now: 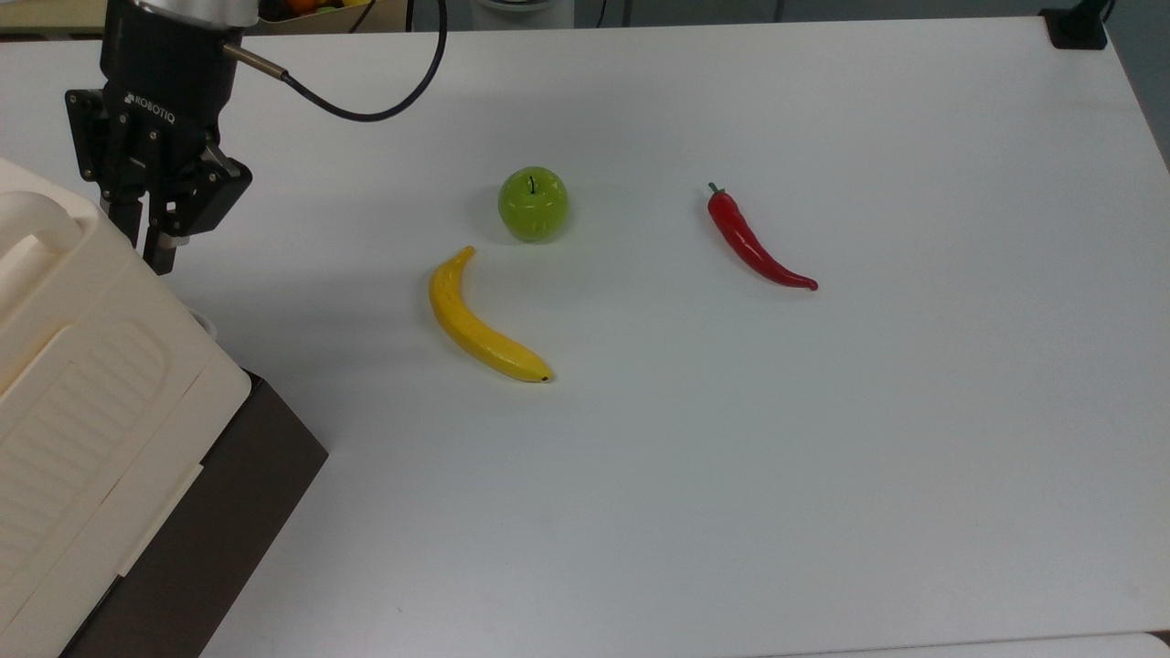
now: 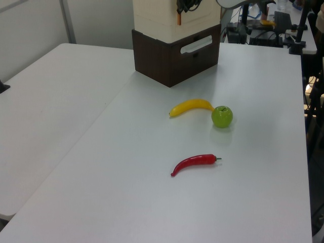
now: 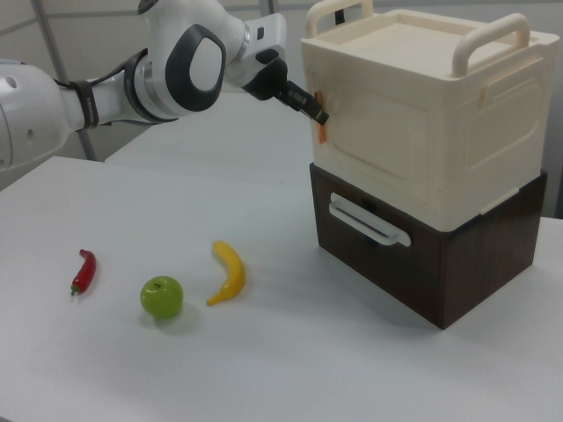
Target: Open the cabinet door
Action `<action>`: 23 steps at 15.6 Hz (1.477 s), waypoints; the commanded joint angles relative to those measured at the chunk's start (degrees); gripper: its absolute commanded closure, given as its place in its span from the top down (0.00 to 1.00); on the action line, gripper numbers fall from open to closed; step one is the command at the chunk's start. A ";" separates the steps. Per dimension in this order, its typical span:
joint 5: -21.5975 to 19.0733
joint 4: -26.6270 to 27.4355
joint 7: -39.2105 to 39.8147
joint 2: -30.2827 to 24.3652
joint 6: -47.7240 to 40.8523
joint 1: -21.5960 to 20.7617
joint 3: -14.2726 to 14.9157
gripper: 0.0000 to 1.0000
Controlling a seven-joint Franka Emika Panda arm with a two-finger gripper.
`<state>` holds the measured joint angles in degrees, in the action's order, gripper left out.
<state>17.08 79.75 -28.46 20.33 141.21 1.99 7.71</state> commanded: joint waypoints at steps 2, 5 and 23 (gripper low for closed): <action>2.17 -0.39 -1.42 0.33 1.00 -0.58 0.46 0.11; 2.34 -0.13 -1.25 -0.02 0.82 -0.67 0.46 0.06; 1.29 4.45 -1.07 -6.79 -9.54 -2.87 -0.24 0.56</action>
<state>17.87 81.90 -28.49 16.62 134.80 0.31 7.34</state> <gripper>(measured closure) 0.709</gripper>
